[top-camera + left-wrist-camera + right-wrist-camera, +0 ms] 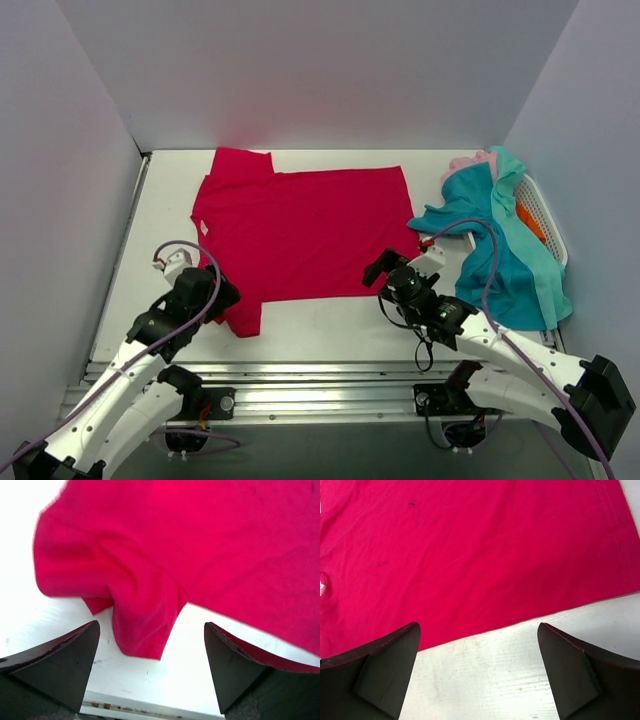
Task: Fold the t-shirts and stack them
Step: Flatten the tshirt out, then fold the tshirt
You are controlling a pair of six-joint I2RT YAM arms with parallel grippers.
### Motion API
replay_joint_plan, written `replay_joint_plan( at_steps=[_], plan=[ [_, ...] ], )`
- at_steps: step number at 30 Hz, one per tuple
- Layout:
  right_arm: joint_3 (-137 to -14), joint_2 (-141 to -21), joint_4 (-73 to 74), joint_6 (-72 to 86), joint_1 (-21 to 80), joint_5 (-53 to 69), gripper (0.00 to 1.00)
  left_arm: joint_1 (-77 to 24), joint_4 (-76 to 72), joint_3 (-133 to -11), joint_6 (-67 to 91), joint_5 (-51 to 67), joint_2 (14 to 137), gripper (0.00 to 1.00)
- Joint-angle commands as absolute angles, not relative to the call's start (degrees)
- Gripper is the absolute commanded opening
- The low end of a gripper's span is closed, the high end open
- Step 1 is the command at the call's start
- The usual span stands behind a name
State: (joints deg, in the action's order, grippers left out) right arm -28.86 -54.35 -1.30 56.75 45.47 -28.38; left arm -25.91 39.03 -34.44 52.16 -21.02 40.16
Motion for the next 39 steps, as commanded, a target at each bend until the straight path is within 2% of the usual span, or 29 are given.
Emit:
replay_joint_plan(
  at_steps=[1, 4, 8, 10, 11, 13, 14, 16, 17, 20, 22, 24, 27, 28, 30, 31, 33, 39],
  plan=[
    [-29.97, -55.10, -4.03, 55.64, 45.88, -27.09, 0.98, -29.86, 40.69, -30.42, 58.08, -18.19, 35.79, 0.94],
    [-29.10, -56.68, -7.55, 54.84, 45.88, -24.88, 0.97, -32.16, 42.88, -27.86, 60.73, -21.78, 32.35, 0.94],
    [-28.48, -60.90, -12.21, 54.41, 46.49, -22.43, 0.98, -32.87, 45.27, -27.60, 61.00, -22.51, 35.94, 0.95],
    [-28.48, -64.14, -14.93, 54.23, 46.67, -21.28, 0.98, -33.57, 43.16, -26.28, 61.61, -21.97, 39.80, 0.98],
    [-28.39, -65.20, -15.81, 54.14, 46.76, -20.31, 0.98, -34.18, 42.28, -25.93, 62.39, -21.89, 42.08, 0.96],
    [-28.39, -68.01, -17.84, 53.70, 46.93, -19.60, 0.98, -36.12, 41.22, -25.92, 64.41, -23.02, 44.02, 0.89],
    [-28.56, -68.72, -18.28, 53.44, 47.02, -19.25, 0.98, -36.99, 41.92, -26.28, 65.21, -23.64, 45.34, 0.76],
    [-29.09, -70.22, -18.90, 52.56, 46.93, -18.99, 0.98, -39.45, 42.19, -26.80, 66.61, -25.48, 46.05, 0.64],
    [-29.27, -70.57, -19.24, 52.38, 47.02, -18.90, 0.99, -40.42, 42.19, -26.89, 67.84, -26.10, 46.58, 0.54],
    [-29.27, -71.45, -20.47, 51.68, 46.93, -18.55, 0.99, -42.27, 42.10, -28.03, 69.08, -28.04, 49.99, 0.42],
    [-29.27, -72.33, -21.27, 51.50, 46.93, -17.84, 0.99, -42.71, 41.49, -29.35, 69.34, -28.21, 52.46, 0.39],
    [-29.36, -73.03, -21.88, 51.50, 47.02, -17.32, 0.99, -42.89, 40.61, -30.06, 69.43, -28.56, 55.80, 0.40],
    [-29.09, -73.56, -22.50, 51.50, 47.02, -16.79, 0.99, -42.98, 39.11, -31.02, 69.26, -29.79, 59.67, 0.52],
    [-29.00, -73.65, -22.59, 51.42, 46.93, -16.79, 0.99, -42.98, 38.59, -31.29, 69.26, -30.58, 61.33, 0.64],
    [-28.83, -73.56, -22.59, 51.42, 46.93, -16.87, 0.99, -42.89, 37.97, -32.34, 68.73, -31.29, 62.92, 0.75],
    [-28.65, -73.56, -22.67, 51.33, 46.85, -17.05, 0.99, -42.89, 37.71, -32.78, 68.38, -32.07, 64.41, 0.87],
    [-28.57, -73.48, -22.50, 51.42, 46.67, -17.14, 0.99, -42.72, 36.57, -34.18, 67.86, -32.78, 66.09, 0.96],
    [-28.74, -74.00, -22.50, 51.15, 45.88, -17.32, 1.00, -38.51, 27.97, -37.09, 60.75, -30.77, 75.40, 0.94]
  ],
)
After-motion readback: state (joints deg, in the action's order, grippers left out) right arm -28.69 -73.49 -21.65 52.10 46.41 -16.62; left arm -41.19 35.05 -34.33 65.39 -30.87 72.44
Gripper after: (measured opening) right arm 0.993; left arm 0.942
